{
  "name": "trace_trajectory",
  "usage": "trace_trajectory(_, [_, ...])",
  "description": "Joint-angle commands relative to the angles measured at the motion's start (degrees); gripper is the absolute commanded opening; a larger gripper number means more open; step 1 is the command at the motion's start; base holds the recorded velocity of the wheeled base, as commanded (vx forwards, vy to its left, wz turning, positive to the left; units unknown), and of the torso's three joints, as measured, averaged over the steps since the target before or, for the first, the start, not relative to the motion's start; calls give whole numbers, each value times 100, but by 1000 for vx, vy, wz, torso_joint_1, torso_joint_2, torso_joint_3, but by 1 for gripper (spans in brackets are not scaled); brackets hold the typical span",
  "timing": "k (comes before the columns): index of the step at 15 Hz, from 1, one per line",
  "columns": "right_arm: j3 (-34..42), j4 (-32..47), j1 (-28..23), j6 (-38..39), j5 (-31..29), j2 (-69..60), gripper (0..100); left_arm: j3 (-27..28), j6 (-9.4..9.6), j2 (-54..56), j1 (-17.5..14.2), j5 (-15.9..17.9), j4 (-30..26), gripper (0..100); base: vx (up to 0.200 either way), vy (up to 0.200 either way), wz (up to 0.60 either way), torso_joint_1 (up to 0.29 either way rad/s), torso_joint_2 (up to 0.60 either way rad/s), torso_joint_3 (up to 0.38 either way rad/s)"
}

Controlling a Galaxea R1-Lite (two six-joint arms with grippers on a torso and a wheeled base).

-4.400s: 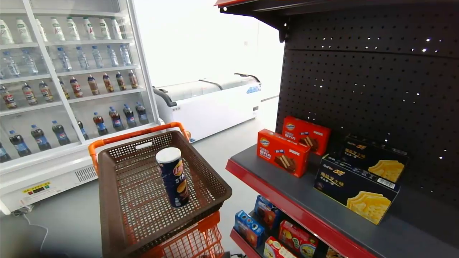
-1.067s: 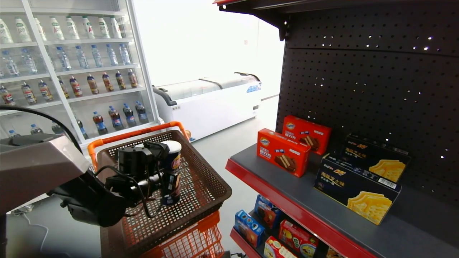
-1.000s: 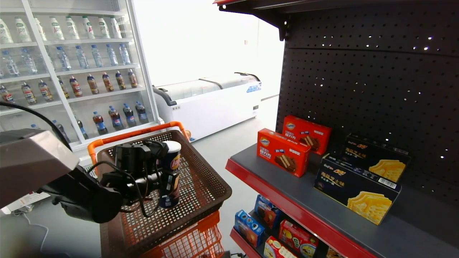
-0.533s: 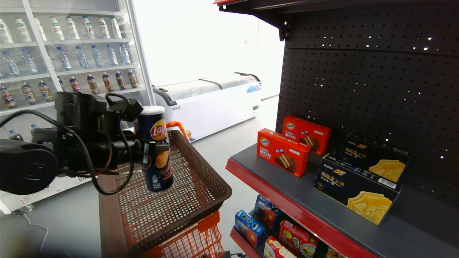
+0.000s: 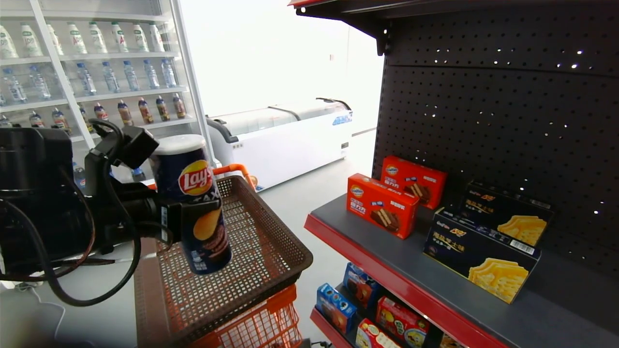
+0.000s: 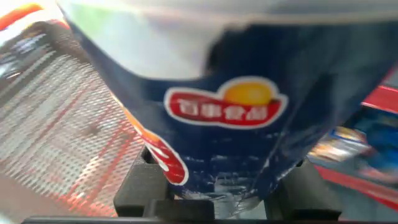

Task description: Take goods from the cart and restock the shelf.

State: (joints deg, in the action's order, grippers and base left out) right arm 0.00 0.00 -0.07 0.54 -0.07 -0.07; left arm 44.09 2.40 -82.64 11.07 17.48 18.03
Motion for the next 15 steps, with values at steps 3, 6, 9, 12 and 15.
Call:
trace_trajectory(3, [0,9,-1,-1,16,7,100,161,85,213,176,730,25,0,0,0,0,0,0,0])
trace_trajectory(6, [0,0,-1,-1,7,7,100,73,67,301,27,1495,-54,0,0,0,0,0,0,0])
trace_trajectory(9, [0,0,-1,-1,7,7,100,-199,67,319,80,1996,-54,0,0,0,0,0,0,0])
trace_trajectory(12, [0,0,-1,-1,7,7,100,-305,94,319,88,2154,-45,0,0,0,0,0,0,0])
trace_trajectory(15, [0,0,-1,-1,7,7,100,-340,94,327,106,2453,-265,0,0,0,0,0,0,0])
